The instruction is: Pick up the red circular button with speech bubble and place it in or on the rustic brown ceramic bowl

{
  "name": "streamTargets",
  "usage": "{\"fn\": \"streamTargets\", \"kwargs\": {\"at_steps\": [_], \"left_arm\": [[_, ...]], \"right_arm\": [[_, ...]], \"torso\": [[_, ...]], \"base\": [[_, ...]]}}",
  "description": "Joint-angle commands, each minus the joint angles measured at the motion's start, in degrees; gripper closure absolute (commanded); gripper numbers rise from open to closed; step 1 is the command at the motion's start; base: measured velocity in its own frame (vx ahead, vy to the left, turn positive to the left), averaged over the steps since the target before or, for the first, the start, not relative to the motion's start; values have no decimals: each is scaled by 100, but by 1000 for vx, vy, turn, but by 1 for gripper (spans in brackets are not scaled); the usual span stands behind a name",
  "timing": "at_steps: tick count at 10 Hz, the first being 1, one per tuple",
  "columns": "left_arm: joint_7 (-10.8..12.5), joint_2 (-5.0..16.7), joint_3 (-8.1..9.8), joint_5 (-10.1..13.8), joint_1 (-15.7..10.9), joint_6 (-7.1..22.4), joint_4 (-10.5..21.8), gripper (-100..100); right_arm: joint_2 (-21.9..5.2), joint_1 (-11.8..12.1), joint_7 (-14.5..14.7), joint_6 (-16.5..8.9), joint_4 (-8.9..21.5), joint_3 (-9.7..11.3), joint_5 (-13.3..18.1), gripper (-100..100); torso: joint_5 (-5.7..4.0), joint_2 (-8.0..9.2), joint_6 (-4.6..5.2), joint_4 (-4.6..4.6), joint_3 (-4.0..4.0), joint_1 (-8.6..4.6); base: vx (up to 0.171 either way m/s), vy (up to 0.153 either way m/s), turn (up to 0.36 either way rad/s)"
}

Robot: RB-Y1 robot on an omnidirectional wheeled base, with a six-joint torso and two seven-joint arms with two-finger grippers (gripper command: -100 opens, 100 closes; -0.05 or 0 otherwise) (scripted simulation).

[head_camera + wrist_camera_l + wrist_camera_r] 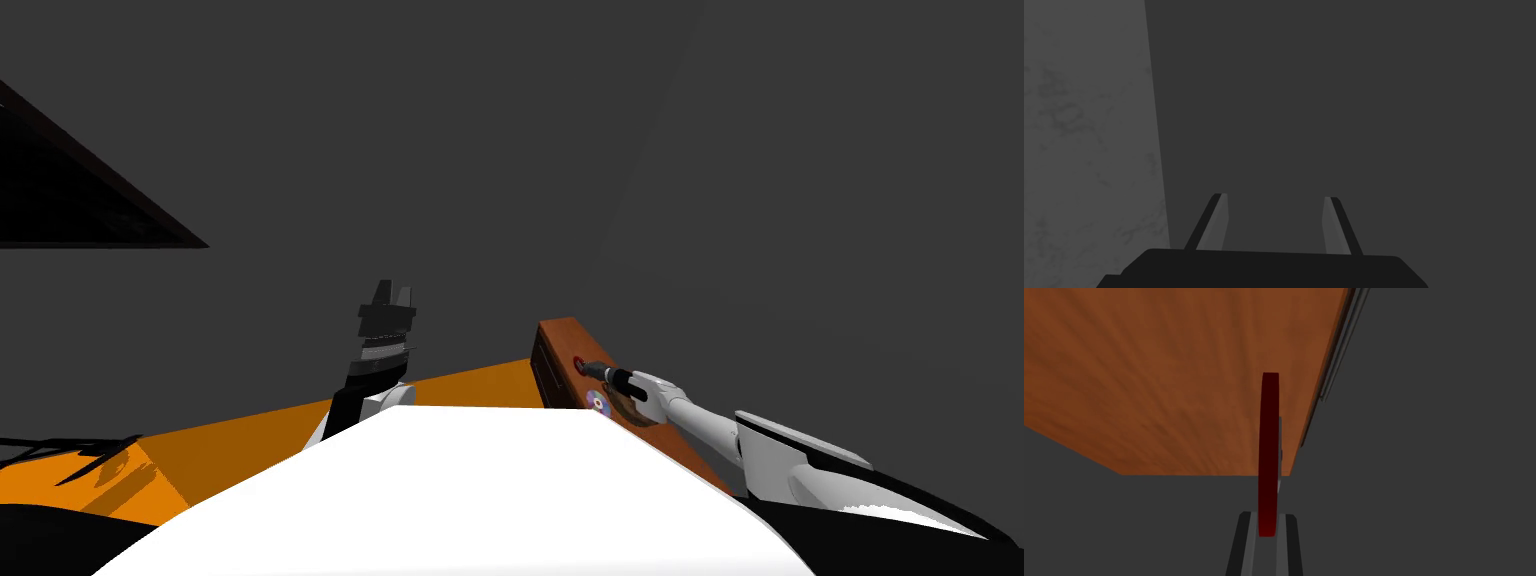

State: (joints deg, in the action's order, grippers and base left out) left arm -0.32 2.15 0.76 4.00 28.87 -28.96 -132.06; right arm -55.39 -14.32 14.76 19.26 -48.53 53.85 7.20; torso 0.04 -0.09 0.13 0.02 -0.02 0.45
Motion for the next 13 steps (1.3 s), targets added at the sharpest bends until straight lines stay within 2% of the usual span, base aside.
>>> {"fn": "streamTargets", "kwargs": {"at_steps": [1, 6, 9, 13], "left_arm": [[0, 0, 0, 0, 0, 0, 0, 0], [0, 1, 1, 0, 0, 0, 0, 0], [0, 1, 1, 0, 0, 0, 0, 0], [0, 2, 2, 0, 0, 0, 0, 0]], "right_arm": [[-230, 18, -95, 41, -170, -17, -139, 100], [-743, -37, -328, 285, -305, 101, -438, 100], [-1076, -90, -449, 480, -376, 254, -590, 100], [-1605, -193, -580, 870, -386, 589, -689, 100]], "torso": [[0, 0, 0, 0, 0, 0], [-13, 0, 7, -3, -2, -52], [-14, 5, 13, -2, 1, -68], [-16, 15, 17, -1, 7, -91]], "base": [[-26, 89, 36], [-43, 23, 45], [-58, -24, 41], [-76, -66, 9]]}}
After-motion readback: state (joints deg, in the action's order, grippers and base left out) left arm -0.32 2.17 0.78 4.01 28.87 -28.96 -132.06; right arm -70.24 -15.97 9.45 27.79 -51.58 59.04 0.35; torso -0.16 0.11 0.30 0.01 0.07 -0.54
